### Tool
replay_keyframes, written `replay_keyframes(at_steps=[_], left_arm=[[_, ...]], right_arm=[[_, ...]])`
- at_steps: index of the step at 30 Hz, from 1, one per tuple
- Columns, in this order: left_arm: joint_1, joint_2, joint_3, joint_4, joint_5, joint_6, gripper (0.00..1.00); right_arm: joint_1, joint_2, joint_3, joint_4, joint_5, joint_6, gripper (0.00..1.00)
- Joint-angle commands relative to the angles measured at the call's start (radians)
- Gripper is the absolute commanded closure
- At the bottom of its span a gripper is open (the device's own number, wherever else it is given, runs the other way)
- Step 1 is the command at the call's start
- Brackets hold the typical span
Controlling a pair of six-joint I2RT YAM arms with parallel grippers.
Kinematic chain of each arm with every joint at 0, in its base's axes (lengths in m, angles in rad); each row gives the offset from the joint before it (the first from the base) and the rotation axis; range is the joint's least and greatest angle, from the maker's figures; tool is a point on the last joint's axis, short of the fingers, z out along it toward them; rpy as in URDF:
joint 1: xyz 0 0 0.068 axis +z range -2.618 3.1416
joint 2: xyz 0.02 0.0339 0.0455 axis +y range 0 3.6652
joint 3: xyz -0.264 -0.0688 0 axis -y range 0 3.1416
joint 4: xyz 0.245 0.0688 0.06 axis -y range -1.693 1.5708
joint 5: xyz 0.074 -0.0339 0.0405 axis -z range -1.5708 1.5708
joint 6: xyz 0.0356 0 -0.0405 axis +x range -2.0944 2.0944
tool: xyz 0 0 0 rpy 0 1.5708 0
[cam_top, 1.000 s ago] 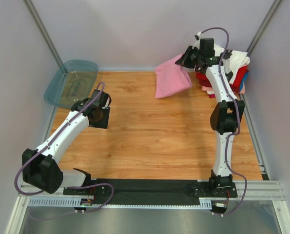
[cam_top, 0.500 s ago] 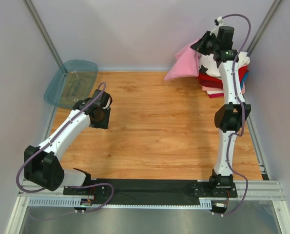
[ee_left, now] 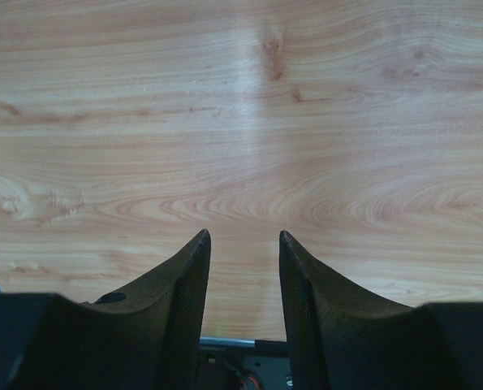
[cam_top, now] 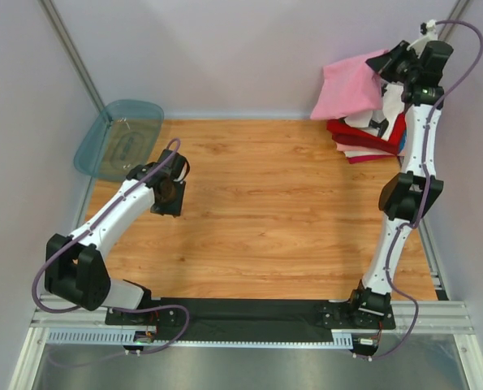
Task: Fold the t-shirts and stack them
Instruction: Neatly place the folded tshirt to the corner
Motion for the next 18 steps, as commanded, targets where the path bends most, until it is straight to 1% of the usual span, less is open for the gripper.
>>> replay_keyframes(at_steps=[1,8,18], left_arm=[[-0.004,0.007,0.008,-0.009,-0.016,0.011,0.53],[-0.017,0.021,0.005,-0.012,-0.025,0.008,0.54],[-0.038,0.039,0.005,-0.013,-0.032,0.007,0.54]], right_arm=[[-0.047,0.012,0.018,0.137,-0.068,0.033,1.0],[-0.113,0.079,-0.053,0.157,-0.091,0.018,1.0],[-0.19,0.174,-0.056,0.207,-0.072,0.023,1.0]])
